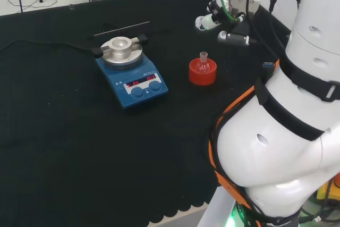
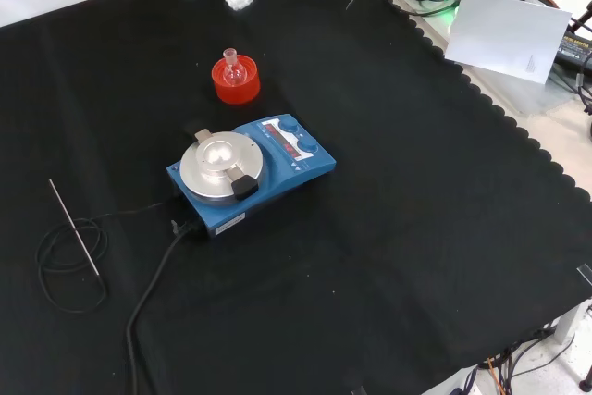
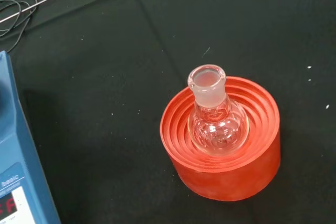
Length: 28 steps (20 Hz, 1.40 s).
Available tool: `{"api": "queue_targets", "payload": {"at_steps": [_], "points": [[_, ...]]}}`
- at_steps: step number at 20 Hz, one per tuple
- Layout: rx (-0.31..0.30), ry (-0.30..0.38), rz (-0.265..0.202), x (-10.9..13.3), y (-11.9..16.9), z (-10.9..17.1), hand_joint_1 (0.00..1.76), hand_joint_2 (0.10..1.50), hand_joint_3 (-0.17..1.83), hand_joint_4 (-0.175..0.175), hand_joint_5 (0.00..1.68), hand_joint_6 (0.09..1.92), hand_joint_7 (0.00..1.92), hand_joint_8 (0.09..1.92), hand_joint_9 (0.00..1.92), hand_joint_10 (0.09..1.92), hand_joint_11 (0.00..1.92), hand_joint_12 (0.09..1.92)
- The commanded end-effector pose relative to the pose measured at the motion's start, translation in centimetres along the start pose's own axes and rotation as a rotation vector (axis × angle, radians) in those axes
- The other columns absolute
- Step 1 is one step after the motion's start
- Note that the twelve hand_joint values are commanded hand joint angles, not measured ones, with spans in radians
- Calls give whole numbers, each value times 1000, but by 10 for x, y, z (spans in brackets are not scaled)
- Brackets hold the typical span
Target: Pick up the round-bottom flask.
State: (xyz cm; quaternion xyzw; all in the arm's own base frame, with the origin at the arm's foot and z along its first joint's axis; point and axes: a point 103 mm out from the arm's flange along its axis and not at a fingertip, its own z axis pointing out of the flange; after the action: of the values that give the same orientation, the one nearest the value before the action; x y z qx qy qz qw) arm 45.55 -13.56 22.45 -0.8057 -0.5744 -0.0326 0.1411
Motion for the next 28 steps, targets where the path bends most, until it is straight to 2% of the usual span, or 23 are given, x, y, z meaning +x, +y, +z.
{"api": "queue_targets", "payload": {"at_steps": [1, 13, 21, 28], "points": [[15, 98, 10, -22, 33, 64, 647, 883, 464, -86, 504, 87, 269, 695, 386, 732, 0, 1235], [49, 117, 15, -30, 43, 98, 692, 812, 525, -87, 540, 87, 282, 699, 406, 726, 0, 1245], [49, 126, 4, -29, 38, 109, 703, 769, 562, -88, 561, 87, 292, 699, 412, 726, 0, 1249], [52, 126, 15, -32, 34, 116, 711, 759, 566, -89, 582, 87, 298, 700, 417, 726, 0, 1253]]}}
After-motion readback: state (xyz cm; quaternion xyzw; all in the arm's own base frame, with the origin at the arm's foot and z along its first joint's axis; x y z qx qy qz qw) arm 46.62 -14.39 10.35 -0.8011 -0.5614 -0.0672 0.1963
